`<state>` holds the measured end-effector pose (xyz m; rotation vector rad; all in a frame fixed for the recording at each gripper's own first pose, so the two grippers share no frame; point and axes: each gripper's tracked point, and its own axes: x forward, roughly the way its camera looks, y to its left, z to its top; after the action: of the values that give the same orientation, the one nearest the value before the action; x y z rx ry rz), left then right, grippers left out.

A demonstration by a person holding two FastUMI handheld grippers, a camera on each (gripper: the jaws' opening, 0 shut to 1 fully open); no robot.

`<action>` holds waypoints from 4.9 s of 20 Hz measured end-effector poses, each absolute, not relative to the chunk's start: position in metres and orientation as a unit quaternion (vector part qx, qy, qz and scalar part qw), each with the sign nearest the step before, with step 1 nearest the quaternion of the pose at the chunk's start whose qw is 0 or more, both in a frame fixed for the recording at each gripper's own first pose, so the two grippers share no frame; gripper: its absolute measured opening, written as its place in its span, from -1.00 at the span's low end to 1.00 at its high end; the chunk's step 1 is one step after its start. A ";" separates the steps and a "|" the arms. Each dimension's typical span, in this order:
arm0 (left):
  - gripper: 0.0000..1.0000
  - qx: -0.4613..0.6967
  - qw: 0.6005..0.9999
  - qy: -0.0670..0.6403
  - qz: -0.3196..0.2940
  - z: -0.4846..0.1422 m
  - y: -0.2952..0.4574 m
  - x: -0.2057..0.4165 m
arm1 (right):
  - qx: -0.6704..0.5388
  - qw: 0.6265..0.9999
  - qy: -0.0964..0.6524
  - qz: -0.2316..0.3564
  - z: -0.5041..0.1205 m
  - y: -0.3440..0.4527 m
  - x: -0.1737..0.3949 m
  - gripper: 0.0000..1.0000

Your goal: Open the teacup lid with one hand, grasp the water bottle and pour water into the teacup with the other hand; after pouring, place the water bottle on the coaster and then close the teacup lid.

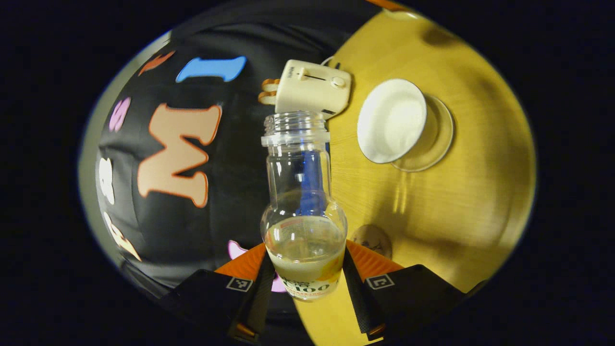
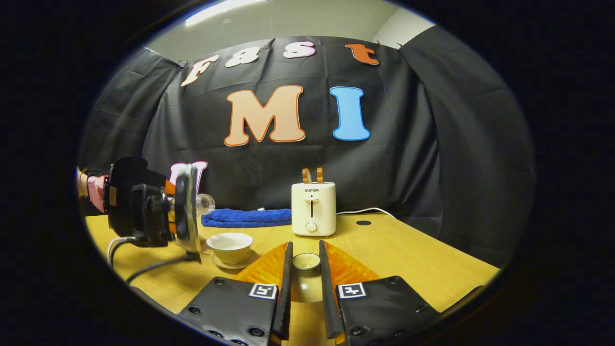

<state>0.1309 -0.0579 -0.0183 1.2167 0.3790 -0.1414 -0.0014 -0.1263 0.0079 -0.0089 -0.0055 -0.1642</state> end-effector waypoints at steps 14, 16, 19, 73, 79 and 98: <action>0.39 0.131 0.988 0.076 -0.032 0.013 -0.042 0.141 | -0.005 0.995 -0.005 -0.096 0.008 -0.132 -0.002 -0.36; 0.38 0.075 0.994 0.072 -0.043 0.009 -0.044 0.144 | -0.005 0.995 -0.005 -0.097 0.007 -0.132 -0.002 -0.36; 0.39 0.023 0.995 0.075 -0.056 -0.001 -0.041 0.150 | -0.005 0.995 -0.005 -0.097 0.007 -0.132 -0.002 -0.37; 0.89 -0.005 0.999 0.021 -0.024 -0.004 0.005 0.070 | 0.001 0.999 0.004 0.053 0.000 -0.033 0.080 -0.36; 0.89 0.004 1.000 0.004 -0.015 0.001 0.013 0.064 | 0.002 0.997 0.005 0.077 -0.001 -0.008 0.109 -0.37; 0.89 0.003 1.000 0.005 -0.011 0.002 0.013 0.063 | -0.009 0.989 0.082 0.124 -0.026 0.018 0.136 -0.29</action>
<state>0.0628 0.0128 0.0021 0.0063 0.0094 -0.0211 0.1364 0.0177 -0.0263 -0.0174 0.1646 0.2488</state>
